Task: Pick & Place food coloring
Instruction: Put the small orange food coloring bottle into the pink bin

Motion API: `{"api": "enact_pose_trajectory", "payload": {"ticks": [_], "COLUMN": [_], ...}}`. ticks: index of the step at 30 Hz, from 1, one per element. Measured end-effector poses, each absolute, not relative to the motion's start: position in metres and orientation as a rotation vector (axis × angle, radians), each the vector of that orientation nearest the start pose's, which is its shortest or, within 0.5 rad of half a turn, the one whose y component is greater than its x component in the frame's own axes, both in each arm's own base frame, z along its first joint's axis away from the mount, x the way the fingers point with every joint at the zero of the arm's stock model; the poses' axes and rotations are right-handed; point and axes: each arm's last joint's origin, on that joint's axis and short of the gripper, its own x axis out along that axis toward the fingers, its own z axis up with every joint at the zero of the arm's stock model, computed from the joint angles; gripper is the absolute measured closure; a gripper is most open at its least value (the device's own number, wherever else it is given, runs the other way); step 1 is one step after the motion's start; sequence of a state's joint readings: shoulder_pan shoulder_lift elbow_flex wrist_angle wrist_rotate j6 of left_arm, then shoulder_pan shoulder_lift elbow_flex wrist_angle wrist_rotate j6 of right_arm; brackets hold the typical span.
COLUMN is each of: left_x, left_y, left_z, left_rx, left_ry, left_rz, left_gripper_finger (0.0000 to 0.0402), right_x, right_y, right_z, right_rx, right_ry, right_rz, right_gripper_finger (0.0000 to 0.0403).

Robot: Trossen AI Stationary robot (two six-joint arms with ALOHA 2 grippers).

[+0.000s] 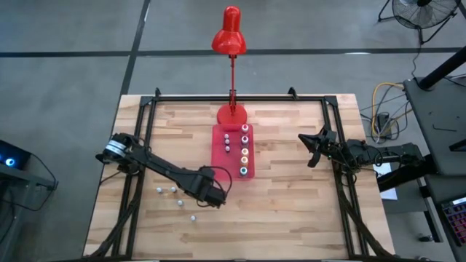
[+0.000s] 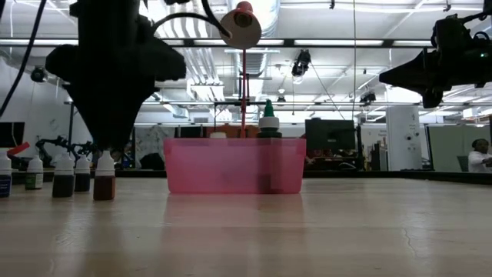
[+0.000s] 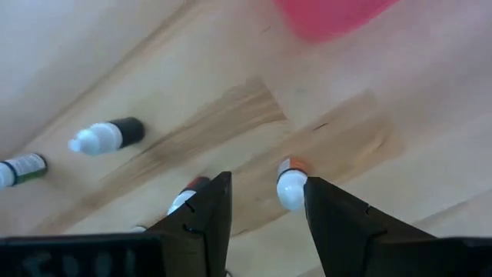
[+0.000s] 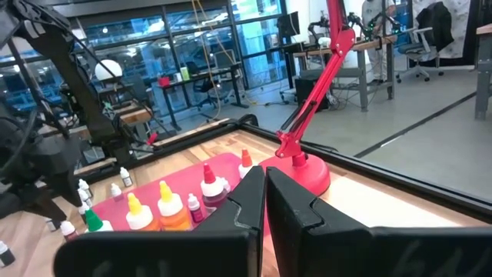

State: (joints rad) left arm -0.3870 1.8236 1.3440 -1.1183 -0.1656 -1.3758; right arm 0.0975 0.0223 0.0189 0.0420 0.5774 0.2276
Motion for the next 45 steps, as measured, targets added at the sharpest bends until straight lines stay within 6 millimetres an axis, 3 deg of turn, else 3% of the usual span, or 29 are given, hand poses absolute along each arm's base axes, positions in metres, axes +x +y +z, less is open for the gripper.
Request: {"api": "enact_pose_trajectory", "payload": {"ticks": [29, 45], "left_x": [0.306, 0.306], "left_y": [-0.121, -0.117], "left_z": [0.184, 0.182], "left_rx": [-0.717, -0.722], "left_ry": [1.321, 1.317], "left_rz": [0.798, 0.808], "left_gripper_finger": [0.0268, 0.0362], "right_x": [0.094, 0.094], "right_y": [-0.007, -0.007], "right_z": [0.172, 0.172], "right_rx": [0.236, 0.236], "right_ry": [-0.092, -0.091], "right_rz": [-0.474, -0.474], "right_gripper_finger": [0.0394, 0.0394]}}
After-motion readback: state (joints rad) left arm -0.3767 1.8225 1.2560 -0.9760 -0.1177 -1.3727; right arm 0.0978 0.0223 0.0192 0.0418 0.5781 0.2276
